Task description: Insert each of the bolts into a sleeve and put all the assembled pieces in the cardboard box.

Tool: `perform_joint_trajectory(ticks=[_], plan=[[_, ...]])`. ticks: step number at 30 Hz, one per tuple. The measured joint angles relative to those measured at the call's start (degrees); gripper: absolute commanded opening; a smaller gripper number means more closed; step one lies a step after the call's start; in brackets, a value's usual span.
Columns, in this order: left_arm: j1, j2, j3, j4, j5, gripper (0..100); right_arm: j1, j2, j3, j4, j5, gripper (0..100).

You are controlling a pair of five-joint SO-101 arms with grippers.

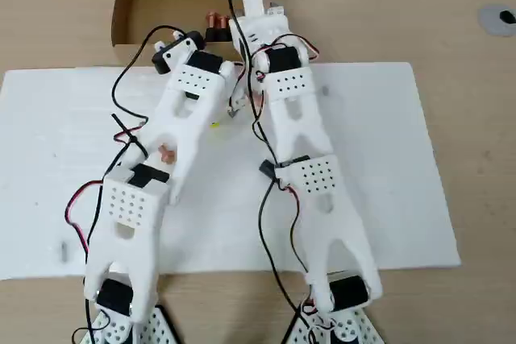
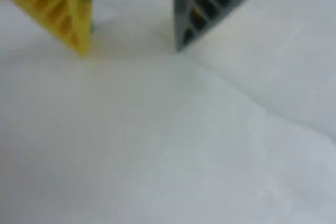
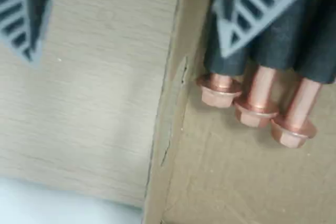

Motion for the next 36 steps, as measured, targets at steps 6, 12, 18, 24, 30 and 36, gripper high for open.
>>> perform_joint_trajectory(ticks=[6, 12, 18, 24, 30, 36], plan=[[-0.35, 0.00, -4.75, 3.78, -3.16, 13, 0.00, 0.00, 0.00, 0.00, 0.00, 26.1], [-1.23, -0.09, -22.86, 12.04, -28.04, 13, 0.00, 0.00, 0.00, 0.00, -0.18, 26.1], [-0.44, -0.18, -27.87, 16.00, -65.05, 13, 1.76, 0.00, 0.00, 0.18, -0.18, 26.1], [0.62, 0.70, -28.04, 15.21, -88.18, 12, 4.57, 0.00, -0.53, 0.97, 0.00, 26.1], [2.02, 6.07, -30.42, 6.68, -92.84, 12, 8.62, 0.26, -0.79, 3.16, -1.23, 26.1], [3.96, 8.53, -30.77, 0.09, -93.27, 12, 13.27, 0.26, -0.79, 3.16, -2.90, 26.1]])
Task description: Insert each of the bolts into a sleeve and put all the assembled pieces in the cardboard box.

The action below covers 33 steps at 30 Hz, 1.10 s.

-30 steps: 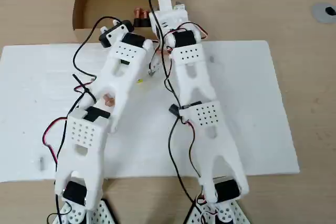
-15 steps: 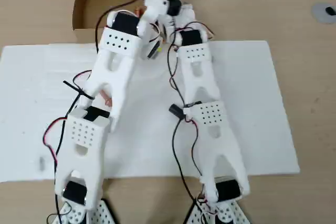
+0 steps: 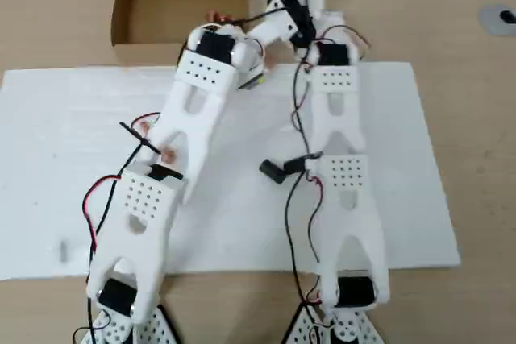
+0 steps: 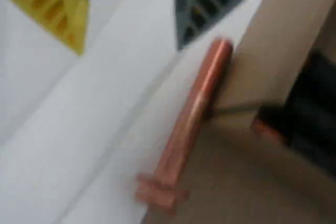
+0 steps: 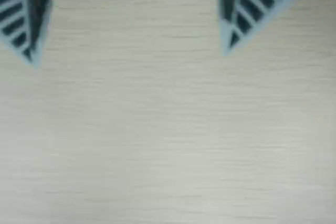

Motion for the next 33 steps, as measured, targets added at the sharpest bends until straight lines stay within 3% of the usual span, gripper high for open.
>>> perform_joint_trajectory(ticks=[14, 18, 22, 28, 33], plan=[[0.18, 7.38, -2.20, -7.38, -1.14, 12, 1.41, 0.35, 0.18, 0.18, -0.09, 26.1], [0.18, 7.30, -1.67, -5.71, -1.14, 11, 1.41, 0.35, 0.18, 0.18, -0.09, 26.0], [0.26, 7.21, -0.70, -3.52, -1.14, 1, 1.58, 0.53, 0.26, 0.26, -0.18, 26.0], [0.26, 7.21, -0.62, -1.32, -0.97, 1, 1.58, 0.53, 0.26, 0.26, -0.35, 26.0], [0.62, 8.00, -6.07, 3.25, 3.96, 1, 1.58, 0.44, 0.26, 0.26, -0.35, 26.0]])
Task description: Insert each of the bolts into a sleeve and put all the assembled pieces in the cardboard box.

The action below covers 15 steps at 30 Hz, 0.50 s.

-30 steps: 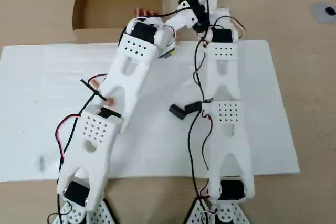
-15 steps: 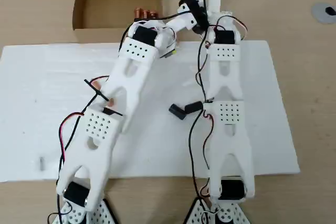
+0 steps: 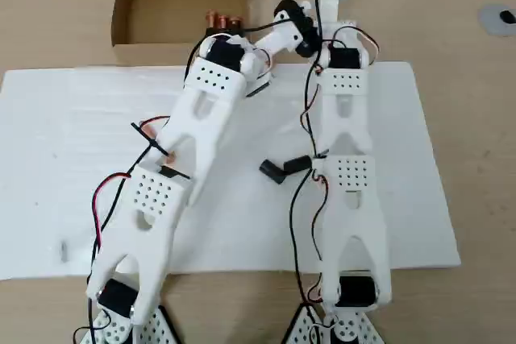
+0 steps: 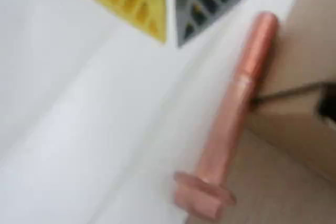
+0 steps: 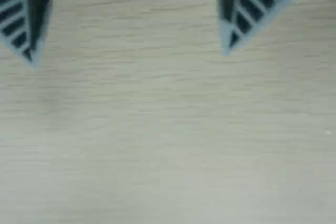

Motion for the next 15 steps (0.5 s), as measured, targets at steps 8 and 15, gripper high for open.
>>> perform_joint_trajectory(ticks=[8, 15], plan=[[0.70, 0.70, -24.44, 17.76, 7.56, 1, -0.26, -0.62, -0.26, 2.29, -0.09, 26.0], [-0.35, -3.16, -25.41, 20.84, 14.86, 1, -0.26, -0.62, -0.26, 4.04, -5.36, 26.0]])
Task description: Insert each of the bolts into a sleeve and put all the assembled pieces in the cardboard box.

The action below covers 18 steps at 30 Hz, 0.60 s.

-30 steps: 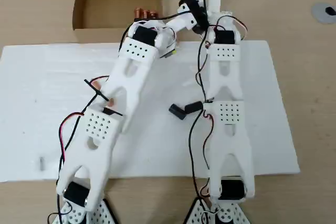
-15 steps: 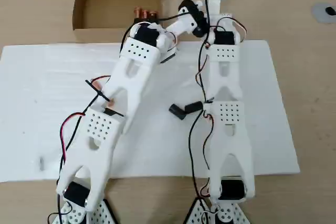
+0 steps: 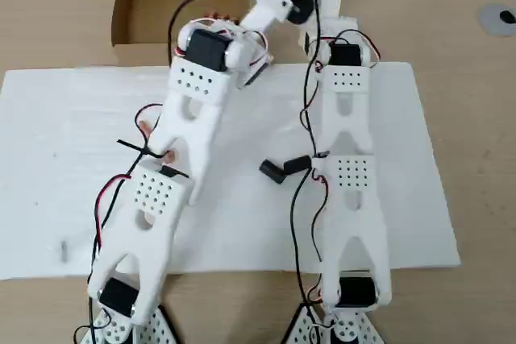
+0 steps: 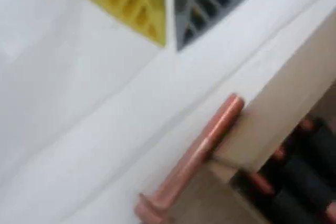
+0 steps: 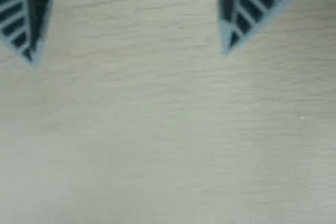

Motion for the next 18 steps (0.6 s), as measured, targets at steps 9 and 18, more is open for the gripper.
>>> perform_joint_trajectory(ticks=[9, 18], plan=[[-9.05, -3.78, 3.78, 1.85, 27.25, 1, -0.97, -5.89, 0.00, 15.56, 2.02, 26.3], [-18.81, -8.09, 29.19, 1.76, 46.42, 8, -4.75, -6.51, -0.09, 26.46, 20.13, 26.3]])
